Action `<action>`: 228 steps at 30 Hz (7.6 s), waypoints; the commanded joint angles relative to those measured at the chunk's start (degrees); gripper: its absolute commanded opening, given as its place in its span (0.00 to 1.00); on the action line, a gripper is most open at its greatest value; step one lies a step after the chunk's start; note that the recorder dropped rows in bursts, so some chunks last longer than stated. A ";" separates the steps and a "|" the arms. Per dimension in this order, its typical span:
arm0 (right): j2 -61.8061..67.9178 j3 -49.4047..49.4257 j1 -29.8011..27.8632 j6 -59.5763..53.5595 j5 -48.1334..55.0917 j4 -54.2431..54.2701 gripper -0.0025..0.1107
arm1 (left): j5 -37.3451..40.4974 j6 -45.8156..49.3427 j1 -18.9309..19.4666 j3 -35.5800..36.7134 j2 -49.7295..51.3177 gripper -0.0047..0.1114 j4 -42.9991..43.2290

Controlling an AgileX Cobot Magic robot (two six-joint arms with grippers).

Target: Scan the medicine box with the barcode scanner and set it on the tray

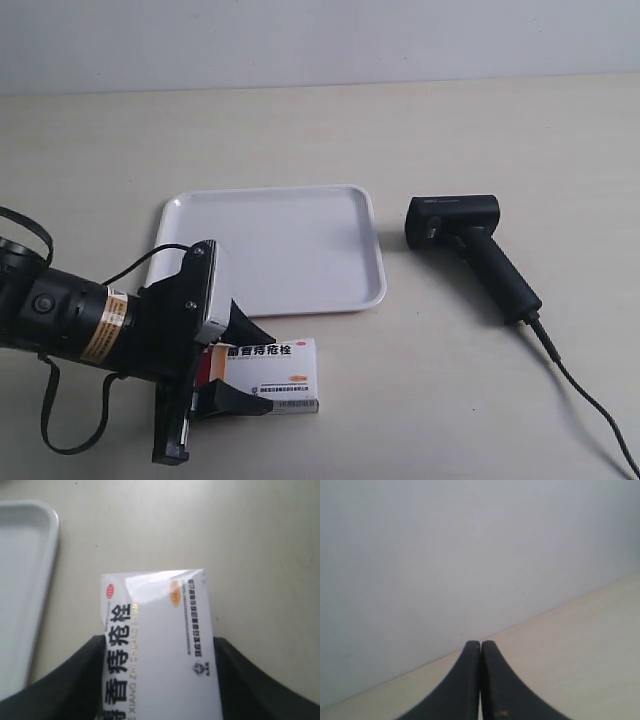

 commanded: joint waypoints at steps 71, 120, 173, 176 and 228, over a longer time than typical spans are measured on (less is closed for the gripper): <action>102.39 -46.16 19.39 -2.05 5.72 -26.73 0.35 | 5.37 -22.52 12.31 -20.01 9.61 0.63 3.19; 18.42 -10.82 19.63 -1.01 14.47 -14.72 0.02 | -1.41 -51.92 13.97 28.43 -71.18 0.07 14.17; 18.42 -10.82 19.63 -1.01 14.28 -14.72 0.02 | 60.47 15.40 22.52 31.65 -108.18 0.07 -70.08; 18.42 -10.82 19.63 -1.01 14.28 -14.72 0.02 | 60.47 15.40 22.52 31.65 -108.18 0.07 -70.08; -5.32 0.53 3.05 -14.15 11.26 -4.78 0.02 | 60.47 15.40 22.52 31.65 -108.18 0.07 -68.79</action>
